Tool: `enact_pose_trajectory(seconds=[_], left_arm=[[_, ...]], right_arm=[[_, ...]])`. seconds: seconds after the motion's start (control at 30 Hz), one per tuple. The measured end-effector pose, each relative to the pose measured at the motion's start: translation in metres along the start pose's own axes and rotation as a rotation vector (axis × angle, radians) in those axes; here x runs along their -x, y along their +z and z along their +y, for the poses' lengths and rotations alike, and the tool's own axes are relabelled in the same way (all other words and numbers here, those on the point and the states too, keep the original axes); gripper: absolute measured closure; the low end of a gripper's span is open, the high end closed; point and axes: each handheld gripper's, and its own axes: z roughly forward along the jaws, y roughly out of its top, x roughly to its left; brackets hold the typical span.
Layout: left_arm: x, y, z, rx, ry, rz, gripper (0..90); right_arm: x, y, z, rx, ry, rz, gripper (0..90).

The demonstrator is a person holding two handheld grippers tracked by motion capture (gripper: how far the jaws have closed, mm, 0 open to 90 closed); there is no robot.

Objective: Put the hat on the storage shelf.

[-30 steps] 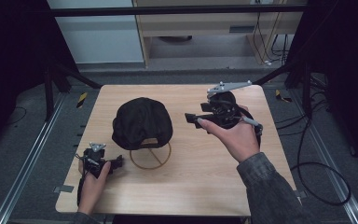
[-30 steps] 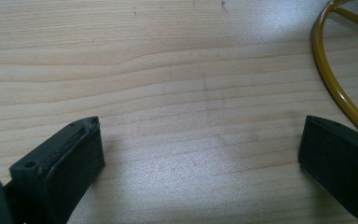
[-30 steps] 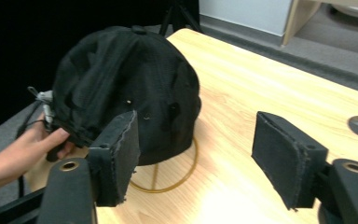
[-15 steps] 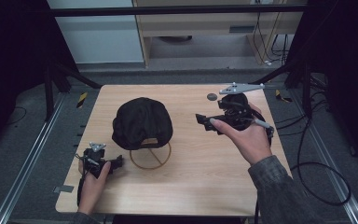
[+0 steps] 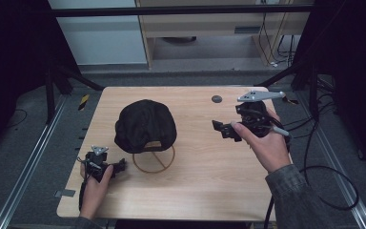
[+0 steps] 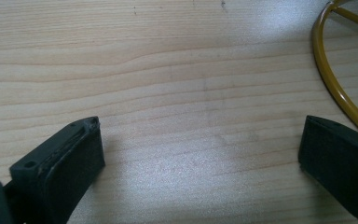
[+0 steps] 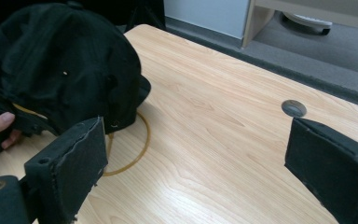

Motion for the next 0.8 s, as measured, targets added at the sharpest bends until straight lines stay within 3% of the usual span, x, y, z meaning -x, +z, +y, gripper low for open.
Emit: enact_pose_trajectory(seconds=[0.57,0.8], left_arm=[[0.000,0.000,0.000,0.000,0.000,0.000,0.0],[0.000,0.000,0.000,0.000,0.000,0.000,0.0]], right_arm=[[0.034,-0.013,-0.026,0.008,0.069,-0.084,7.1],[0.044,-0.010,-0.044,-0.019,0.097,-0.110,9.7]])
